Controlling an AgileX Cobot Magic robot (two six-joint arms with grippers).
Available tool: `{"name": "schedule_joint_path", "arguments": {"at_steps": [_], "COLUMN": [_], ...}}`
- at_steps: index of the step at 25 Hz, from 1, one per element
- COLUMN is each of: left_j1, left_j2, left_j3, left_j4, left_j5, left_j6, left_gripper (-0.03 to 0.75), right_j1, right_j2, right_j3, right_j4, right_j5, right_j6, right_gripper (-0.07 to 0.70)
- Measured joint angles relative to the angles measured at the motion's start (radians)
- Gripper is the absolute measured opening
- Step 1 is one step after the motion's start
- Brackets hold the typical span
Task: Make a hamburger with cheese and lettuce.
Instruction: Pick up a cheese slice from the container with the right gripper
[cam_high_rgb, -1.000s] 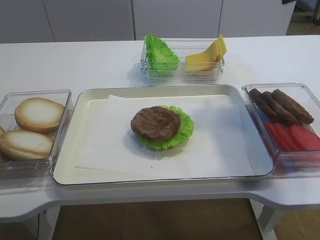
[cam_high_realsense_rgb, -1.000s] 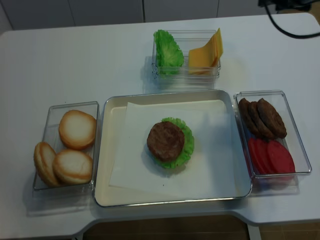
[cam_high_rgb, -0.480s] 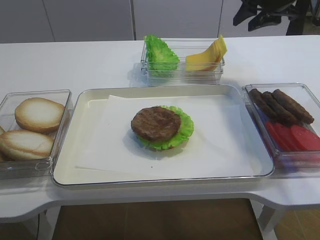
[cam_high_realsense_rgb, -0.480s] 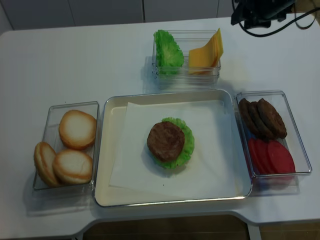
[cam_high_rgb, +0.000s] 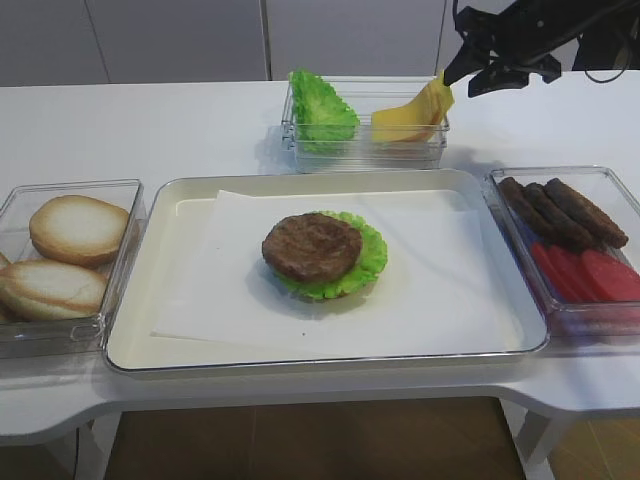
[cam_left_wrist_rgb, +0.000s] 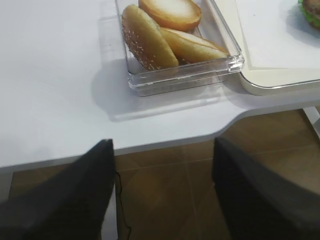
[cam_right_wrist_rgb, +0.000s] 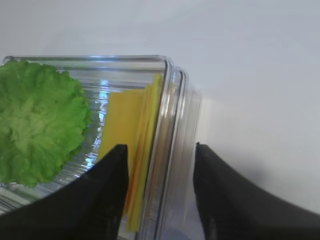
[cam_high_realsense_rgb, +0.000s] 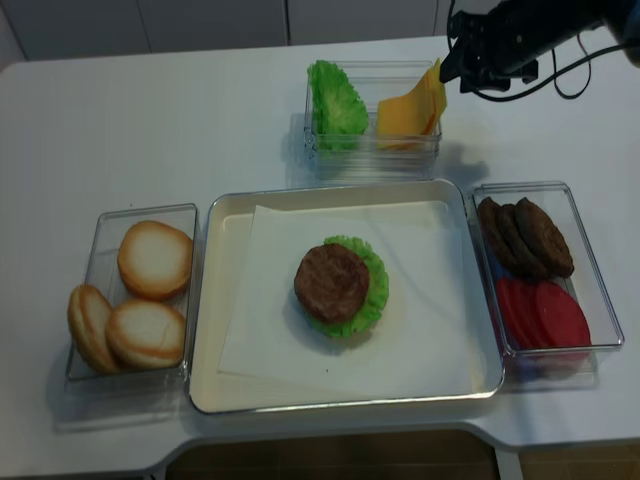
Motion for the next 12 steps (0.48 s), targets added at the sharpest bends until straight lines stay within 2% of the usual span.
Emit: {"name": "schedule_joint_path", "arguments": {"at_steps": [12], "left_j1": [0.0], "left_j2": [0.0], "left_j3": [0.0], "left_j4": [0.0], "left_j5": [0.0], "left_j6": [0.0], "left_gripper": [0.459], "right_j1": [0.0], "right_j2": [0.028], "right_j3": [-0.004], "right_j4": [0.056], "right_j5": [-0.018], "right_j6": [-0.021], "right_gripper": [0.324]}}
